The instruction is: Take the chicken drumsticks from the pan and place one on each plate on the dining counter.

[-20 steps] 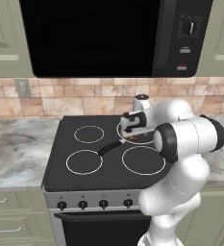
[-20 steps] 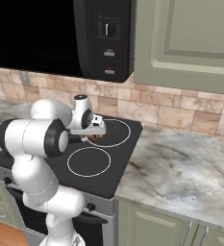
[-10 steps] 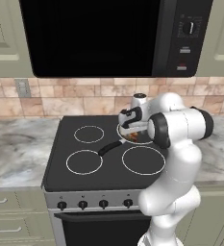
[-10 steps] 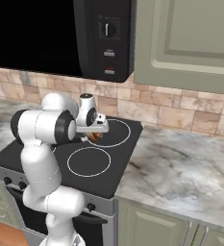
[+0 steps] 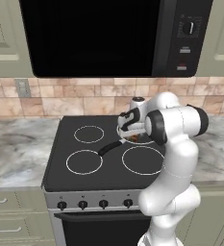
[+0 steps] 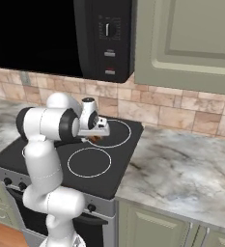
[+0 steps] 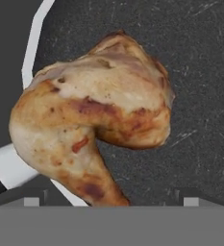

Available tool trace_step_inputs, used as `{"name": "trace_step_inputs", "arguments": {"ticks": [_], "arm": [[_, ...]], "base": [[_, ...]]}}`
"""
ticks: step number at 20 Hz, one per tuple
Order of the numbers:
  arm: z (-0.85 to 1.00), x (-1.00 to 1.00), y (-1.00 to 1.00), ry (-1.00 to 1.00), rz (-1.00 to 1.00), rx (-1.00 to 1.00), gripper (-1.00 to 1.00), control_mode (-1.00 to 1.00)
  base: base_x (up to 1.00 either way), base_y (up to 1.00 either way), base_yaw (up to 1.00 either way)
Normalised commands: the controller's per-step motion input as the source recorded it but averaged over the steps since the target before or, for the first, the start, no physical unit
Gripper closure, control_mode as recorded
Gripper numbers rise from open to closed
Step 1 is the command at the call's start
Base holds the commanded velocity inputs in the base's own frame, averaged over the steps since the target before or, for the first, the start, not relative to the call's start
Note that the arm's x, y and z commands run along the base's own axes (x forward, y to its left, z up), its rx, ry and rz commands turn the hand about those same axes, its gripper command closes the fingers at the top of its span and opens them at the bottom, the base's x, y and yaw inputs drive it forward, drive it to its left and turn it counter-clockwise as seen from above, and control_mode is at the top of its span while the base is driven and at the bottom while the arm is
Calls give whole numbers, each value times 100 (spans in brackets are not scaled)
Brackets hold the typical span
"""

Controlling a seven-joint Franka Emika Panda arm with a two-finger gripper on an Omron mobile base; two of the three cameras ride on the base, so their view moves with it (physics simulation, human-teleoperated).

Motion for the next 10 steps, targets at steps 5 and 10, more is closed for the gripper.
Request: {"name": "trace_step_inputs", "arguments": {"ticks": [5, 10], "arm": [[-11, 0, 0, 0, 0, 1, -100, -100], [-7, 3, 0, 0, 0, 2, -100, -100]], "base": [[0, 0, 0], [0, 0, 0]]}}
